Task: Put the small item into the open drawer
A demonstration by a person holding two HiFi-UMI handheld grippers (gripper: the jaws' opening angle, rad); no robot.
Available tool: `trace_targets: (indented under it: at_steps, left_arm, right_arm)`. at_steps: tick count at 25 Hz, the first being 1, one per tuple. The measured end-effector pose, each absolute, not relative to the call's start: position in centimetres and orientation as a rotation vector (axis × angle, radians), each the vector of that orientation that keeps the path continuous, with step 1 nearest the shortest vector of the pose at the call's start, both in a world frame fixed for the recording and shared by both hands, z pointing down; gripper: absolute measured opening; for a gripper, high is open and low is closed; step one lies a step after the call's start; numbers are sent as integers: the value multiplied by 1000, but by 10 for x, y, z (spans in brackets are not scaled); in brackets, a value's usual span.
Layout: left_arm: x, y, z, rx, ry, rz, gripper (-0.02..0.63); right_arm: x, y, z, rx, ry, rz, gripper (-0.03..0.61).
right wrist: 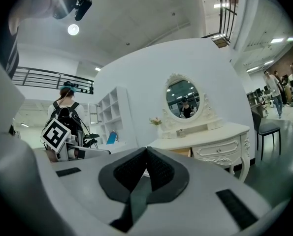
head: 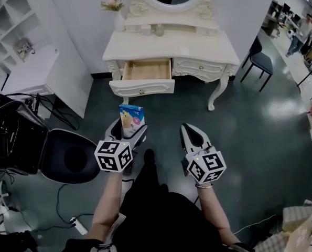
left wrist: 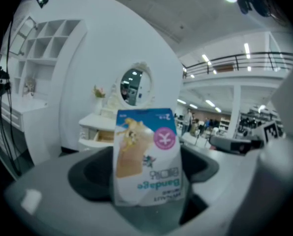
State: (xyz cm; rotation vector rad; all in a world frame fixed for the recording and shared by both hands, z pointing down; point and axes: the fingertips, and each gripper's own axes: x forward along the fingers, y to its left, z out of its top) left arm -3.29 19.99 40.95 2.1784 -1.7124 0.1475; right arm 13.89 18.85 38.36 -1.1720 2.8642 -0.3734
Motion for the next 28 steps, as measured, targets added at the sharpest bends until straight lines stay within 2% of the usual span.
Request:
trace_targets:
  at_steps: [28]
  left_arm:
    - [-143,-21,435,2198,-1603,197,433]
  right_arm:
    - [26,-27,403,-1318,2880,-426,0]
